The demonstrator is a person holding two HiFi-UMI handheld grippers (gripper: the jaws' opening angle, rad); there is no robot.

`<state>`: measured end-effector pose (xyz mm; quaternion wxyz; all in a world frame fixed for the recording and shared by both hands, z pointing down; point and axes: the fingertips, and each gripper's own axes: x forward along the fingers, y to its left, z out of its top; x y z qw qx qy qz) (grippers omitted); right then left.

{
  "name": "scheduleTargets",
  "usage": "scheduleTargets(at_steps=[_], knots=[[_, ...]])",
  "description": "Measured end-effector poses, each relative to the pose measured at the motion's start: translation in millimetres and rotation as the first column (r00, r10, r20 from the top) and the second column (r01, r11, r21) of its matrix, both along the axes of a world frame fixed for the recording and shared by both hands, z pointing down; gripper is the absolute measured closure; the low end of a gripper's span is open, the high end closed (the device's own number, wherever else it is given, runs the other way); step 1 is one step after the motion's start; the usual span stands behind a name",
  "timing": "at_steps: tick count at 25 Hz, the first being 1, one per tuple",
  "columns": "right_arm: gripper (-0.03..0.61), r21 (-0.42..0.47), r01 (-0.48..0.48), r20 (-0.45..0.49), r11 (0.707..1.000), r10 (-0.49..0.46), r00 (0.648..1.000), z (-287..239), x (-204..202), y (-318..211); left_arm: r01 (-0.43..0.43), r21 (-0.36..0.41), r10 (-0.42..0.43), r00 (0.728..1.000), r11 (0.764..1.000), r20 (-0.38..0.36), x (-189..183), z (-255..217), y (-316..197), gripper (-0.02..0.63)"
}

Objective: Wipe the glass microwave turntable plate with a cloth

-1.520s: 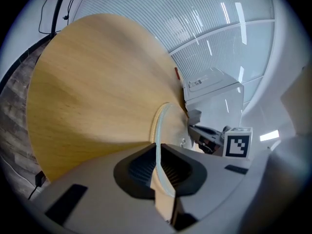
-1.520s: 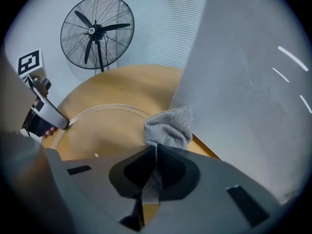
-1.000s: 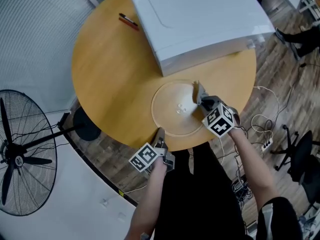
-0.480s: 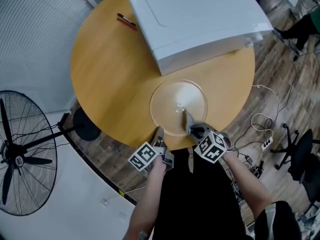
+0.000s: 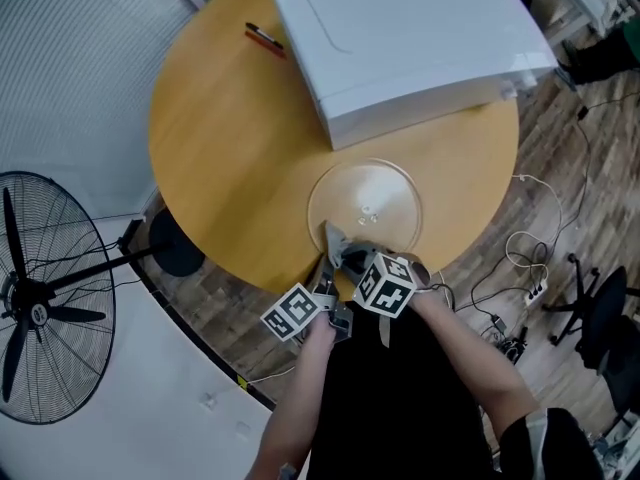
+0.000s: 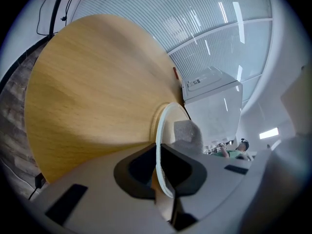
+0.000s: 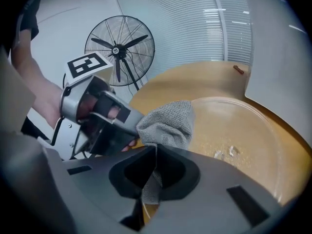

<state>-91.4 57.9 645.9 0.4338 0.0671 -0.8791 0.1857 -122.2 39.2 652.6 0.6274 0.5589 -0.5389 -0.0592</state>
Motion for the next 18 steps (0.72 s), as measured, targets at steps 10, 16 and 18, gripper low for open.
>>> scheduleTargets(at_steps=[10,16,18], knots=[[0.561,0.011,0.075,0.046,0.997,-0.076,0.996,-2.7,-24.5,-35.3,0.009,0.004,-0.009,1.0,1.0,0.01,-1.8,-0.8,0.3,0.591],[0.561,0.111,-0.051,0.005,0.993,0.051,0.999,1.1,-21.3,-97.7,0.027,0.0,-0.027,1.0,1.0,0.008,-2.2,-1.0,0.5,0.591],[0.561,0.154,-0.126,-0.017,0.98,0.13,0.991,2.1,-3.3,-125.0,0.027,0.002,-0.027,1.0,1.0,0.009,-2.5,-1.1,0.1,0.591]])
